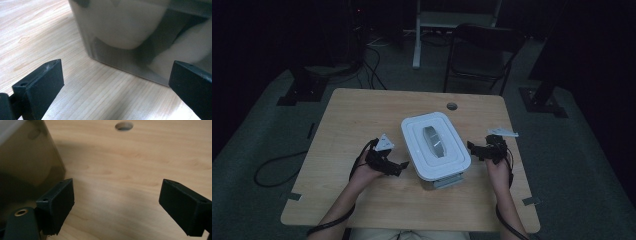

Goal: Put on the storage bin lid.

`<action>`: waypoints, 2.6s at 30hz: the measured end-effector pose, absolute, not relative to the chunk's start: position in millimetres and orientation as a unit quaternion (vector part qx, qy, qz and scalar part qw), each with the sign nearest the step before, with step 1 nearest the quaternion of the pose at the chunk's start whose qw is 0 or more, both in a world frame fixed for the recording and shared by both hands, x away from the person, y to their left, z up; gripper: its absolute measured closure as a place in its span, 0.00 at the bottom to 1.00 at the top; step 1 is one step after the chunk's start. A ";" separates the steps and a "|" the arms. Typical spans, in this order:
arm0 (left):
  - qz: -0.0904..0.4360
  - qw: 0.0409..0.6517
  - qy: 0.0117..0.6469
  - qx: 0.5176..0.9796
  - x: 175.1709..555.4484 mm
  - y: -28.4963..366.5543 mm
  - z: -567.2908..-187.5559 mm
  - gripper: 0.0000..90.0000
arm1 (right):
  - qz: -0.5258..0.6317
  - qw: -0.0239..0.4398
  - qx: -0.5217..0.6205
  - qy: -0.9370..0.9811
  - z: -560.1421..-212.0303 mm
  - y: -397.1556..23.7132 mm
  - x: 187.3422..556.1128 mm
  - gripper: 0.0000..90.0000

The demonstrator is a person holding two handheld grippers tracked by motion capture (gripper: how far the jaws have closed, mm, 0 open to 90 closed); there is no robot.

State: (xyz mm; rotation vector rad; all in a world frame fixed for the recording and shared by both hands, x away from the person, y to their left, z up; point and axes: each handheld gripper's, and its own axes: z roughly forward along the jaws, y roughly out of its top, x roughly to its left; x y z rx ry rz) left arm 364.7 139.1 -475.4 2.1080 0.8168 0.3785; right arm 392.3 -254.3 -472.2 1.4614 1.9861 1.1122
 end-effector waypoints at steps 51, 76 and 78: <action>0.175 0.381 0.366 0.831 397.2 152.5 -478.7 0.00 | 0.450 0.156 0.461 0.749 -503.3 -202.3 344.3 0.22; 0.188 0.397 0.365 0.821 370.3 188.8 -467.5 0.01 | 0.454 0.202 0.478 0.724 -495.8 -212.6 350.2 0.14; 0.186 0.399 0.366 0.820 369.0 192.0 -469.1 0.01 | 0.448 0.212 0.482 0.722 -495.1 -214.5 348.5 0.14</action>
